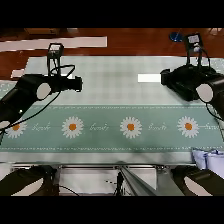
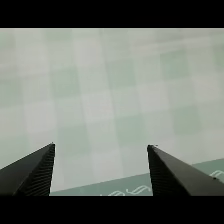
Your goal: Fold the shirts.
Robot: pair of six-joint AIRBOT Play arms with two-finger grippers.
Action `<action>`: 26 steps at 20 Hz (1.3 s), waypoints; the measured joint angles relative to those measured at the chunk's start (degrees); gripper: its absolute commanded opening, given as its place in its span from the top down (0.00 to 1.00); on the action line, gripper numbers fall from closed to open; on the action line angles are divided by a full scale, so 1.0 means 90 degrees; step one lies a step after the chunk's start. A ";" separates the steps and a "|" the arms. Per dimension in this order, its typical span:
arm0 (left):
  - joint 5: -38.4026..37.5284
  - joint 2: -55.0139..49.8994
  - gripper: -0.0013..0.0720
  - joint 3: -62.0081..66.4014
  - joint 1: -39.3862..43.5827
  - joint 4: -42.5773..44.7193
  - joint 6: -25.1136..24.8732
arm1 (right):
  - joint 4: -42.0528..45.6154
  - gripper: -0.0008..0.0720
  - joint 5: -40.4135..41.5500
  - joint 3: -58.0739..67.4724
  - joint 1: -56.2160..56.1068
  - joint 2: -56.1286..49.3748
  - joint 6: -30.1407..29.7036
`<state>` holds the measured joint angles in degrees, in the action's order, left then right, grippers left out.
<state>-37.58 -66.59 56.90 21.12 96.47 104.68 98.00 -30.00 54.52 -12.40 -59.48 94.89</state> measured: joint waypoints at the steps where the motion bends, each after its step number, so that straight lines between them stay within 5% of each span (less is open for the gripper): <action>1: 0.0134 0.0002 0.06 0.0000 0.0000 0.0000 0.0000 | -0.0002 0.18 0.0277 0.0000 0.0000 0.0007 0.0000; 7: 0.0551 0.0000 0.06 0.0000 -0.0114 0.0000 -0.0044 | 0.0119 0.16 0.1664 0.0000 0.0090 0.0015 -0.0092; 13: 0.0634 0.0000 0.06 0.0000 -0.0495 0.0002 -0.0141 | 0.0415 0.16 0.2084 0.0005 0.0862 0.0049 -0.0153; 21: 0.0321 0.0000 0.06 0.0000 -0.0602 0.0002 -0.0182 | 0.0588 0.19 0.1974 0.0087 0.2351 0.0056 0.0097; 26: -0.0044 0.0000 0.06 0.0000 -0.0597 -0.0022 -0.0177 | -0.0328 0.19 0.1005 0.0539 0.3351 -0.0804 0.0447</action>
<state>-37.98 -66.59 56.90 15.75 96.27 103.09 95.04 -20.95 59.37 17.76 -66.72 98.91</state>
